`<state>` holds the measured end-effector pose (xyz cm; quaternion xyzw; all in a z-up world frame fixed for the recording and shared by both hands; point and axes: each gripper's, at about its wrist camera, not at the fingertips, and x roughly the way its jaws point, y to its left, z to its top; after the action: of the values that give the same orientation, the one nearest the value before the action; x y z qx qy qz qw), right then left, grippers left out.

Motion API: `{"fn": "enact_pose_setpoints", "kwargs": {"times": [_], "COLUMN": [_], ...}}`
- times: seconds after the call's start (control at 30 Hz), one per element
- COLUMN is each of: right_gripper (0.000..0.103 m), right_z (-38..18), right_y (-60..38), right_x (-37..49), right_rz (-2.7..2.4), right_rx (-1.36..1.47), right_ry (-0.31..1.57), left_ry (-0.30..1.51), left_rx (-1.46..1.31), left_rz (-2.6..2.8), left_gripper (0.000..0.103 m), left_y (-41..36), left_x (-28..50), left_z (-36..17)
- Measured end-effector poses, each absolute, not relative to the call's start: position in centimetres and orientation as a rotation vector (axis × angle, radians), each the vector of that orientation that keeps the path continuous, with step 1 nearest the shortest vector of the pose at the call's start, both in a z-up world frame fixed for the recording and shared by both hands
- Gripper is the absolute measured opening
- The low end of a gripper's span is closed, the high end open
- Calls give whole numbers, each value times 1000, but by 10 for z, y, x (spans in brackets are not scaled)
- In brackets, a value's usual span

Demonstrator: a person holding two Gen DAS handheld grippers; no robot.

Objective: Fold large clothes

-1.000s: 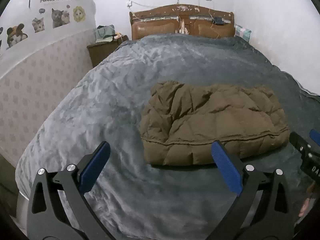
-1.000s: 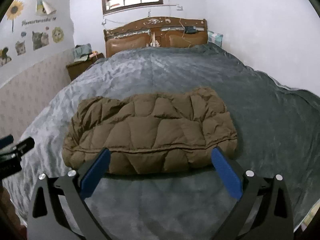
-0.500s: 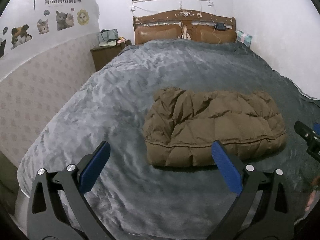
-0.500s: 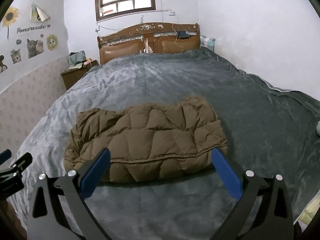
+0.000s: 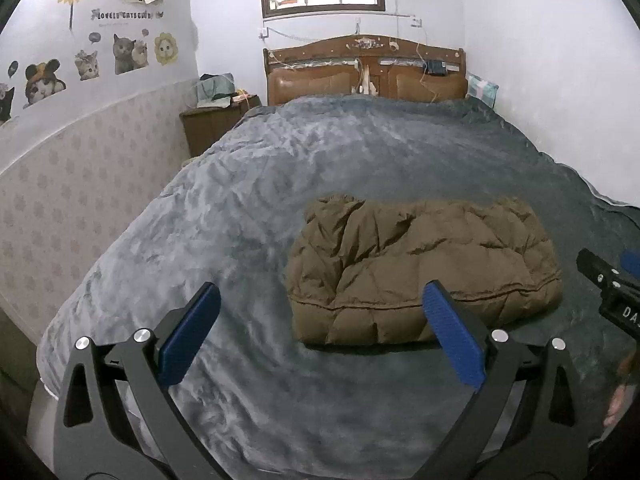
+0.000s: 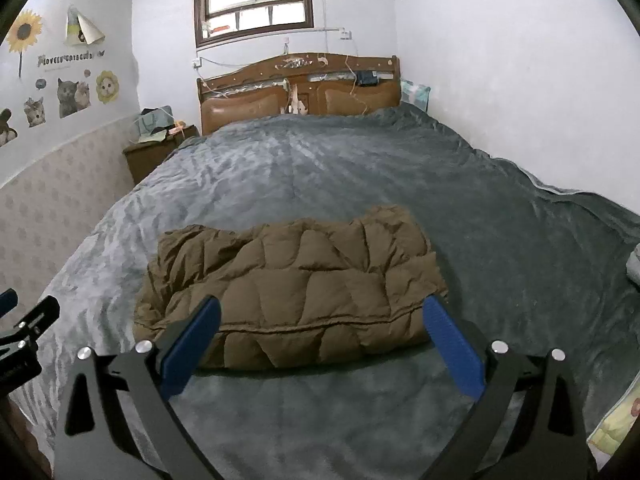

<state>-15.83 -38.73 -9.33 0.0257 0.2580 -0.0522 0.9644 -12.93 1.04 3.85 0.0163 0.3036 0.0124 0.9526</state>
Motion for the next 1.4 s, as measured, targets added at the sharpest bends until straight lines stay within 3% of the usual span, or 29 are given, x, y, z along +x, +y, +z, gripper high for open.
{"fn": "enact_pose_setpoints", "kwargs": {"times": [1.4], "right_gripper": [101], "right_z": [-100], "right_y": [-393], "right_x": [-155], "right_rz": [-130], "right_rx": [42], "right_ry": [541], "left_ry": [623], "left_rx": [21], "left_rz": [-16], "left_gripper": [100], "left_y": [10], "left_x": [-126], "left_z": [39]}}
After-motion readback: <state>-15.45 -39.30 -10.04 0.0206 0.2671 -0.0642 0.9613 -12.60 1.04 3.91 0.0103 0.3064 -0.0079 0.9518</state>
